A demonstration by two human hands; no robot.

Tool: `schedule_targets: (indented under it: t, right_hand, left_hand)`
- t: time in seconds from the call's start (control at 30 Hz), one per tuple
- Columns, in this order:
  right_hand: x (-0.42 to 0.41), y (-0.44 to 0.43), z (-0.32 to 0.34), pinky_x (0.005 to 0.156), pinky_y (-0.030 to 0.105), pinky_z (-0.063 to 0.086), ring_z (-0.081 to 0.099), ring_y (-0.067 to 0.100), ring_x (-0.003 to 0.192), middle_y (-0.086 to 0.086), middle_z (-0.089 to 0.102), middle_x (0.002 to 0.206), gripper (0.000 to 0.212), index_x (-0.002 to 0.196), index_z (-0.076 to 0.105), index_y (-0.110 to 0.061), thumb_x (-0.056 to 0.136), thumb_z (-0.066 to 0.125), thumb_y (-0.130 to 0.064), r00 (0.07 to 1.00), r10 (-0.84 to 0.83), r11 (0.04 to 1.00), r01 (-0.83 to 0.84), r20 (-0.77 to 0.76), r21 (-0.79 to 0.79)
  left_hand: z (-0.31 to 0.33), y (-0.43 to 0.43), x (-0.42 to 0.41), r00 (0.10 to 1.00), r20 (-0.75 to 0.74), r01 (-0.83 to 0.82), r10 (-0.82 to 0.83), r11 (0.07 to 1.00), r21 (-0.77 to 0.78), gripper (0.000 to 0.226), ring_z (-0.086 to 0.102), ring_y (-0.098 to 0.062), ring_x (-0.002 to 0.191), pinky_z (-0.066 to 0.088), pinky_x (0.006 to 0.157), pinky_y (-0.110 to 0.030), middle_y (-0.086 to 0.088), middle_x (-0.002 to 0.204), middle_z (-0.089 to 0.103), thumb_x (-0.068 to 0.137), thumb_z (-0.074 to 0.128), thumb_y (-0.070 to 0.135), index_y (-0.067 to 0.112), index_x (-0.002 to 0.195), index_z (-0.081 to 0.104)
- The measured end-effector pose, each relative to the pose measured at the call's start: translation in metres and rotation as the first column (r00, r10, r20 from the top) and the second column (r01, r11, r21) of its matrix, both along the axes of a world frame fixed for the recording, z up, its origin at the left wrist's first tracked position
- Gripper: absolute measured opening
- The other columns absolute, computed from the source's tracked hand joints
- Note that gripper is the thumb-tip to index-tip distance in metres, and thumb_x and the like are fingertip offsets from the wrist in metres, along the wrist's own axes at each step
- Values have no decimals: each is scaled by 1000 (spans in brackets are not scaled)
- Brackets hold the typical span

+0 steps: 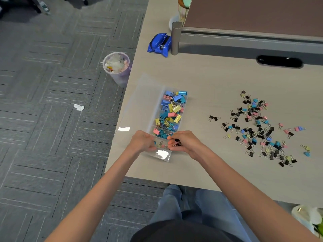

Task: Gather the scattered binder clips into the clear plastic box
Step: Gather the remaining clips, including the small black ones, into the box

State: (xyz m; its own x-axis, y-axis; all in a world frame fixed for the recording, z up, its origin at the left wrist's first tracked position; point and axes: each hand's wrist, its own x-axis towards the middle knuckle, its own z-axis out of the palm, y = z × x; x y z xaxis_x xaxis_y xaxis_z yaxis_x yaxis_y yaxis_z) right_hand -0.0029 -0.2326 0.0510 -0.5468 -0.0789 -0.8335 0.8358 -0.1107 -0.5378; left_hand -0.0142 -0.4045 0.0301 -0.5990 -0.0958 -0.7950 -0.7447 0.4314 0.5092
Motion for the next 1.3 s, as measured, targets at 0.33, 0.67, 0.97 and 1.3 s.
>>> schedule_targets:
  t: [0.33,0.67,0.97,1.3]
  right_hand:
    - [-4,-21,4,77,26,55,61,26,85,17,59,88,9,93,55,1,95,46,-1,995,71,997,-71,73,-1]
    - [-2,-17,7,102,39,45,52,37,122,30,52,129,36,126,50,13,95,40,-2,977,213,958,-215,30,190]
    - [-3,0,4,75,29,56,68,27,79,22,69,100,23,105,63,5,95,44,-5,996,90,976,-83,-27,199]
    - [1,45,6,55,23,52,62,20,60,14,65,76,20,84,63,-2,90,44,0,991,17,961,21,-136,275]
  left_hand:
    - [6,-15,7,988,-112,-91,104,989,115,25,56,-35,74,50,93,-55,-20,76,56,81,52,-24,-1,79,62]
    - [7,-15,16,892,-449,10,-54,995,-101,21,69,-17,70,60,66,-33,-12,73,68,83,64,-6,7,99,62]
    - [1,-4,18,826,-544,108,-150,988,-109,24,69,-10,84,58,74,-30,-5,88,72,82,63,-8,16,87,64]
    - [10,65,7,812,-564,220,-149,974,58,18,66,-24,77,57,69,-28,-6,79,64,81,58,-11,5,85,64]
